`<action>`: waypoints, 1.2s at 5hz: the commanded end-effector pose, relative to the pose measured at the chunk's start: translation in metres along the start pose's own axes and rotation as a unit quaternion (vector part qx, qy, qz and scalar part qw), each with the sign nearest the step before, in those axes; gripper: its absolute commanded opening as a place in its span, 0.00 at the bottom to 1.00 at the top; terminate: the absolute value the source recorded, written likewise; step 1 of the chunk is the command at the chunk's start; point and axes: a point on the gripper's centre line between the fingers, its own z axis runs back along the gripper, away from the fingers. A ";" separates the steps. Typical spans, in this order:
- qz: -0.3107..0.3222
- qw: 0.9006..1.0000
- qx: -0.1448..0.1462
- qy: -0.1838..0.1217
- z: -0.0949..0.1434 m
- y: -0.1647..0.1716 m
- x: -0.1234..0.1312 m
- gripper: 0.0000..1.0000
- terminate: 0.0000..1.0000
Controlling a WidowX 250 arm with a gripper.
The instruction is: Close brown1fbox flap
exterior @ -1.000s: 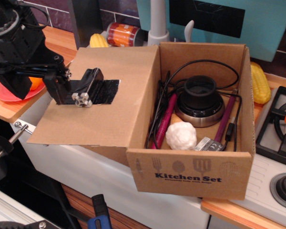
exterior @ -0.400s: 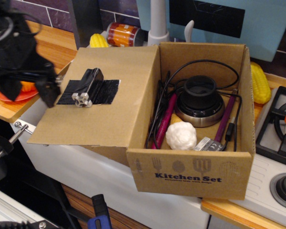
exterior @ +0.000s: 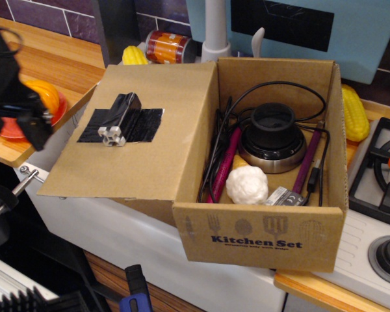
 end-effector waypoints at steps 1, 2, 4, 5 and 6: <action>0.011 0.999 -0.027 0.021 -0.019 0.026 0.011 1.00 0.00; 0.013 0.998 -0.067 0.009 -0.031 0.023 0.011 1.00 0.00; 0.035 0.985 -0.169 -0.024 -0.032 -0.018 0.009 1.00 0.00; 0.040 0.977 -0.208 -0.021 -0.024 -0.034 0.017 1.00 0.00; 0.026 0.979 -0.202 -0.018 0.000 -0.045 0.028 1.00 0.00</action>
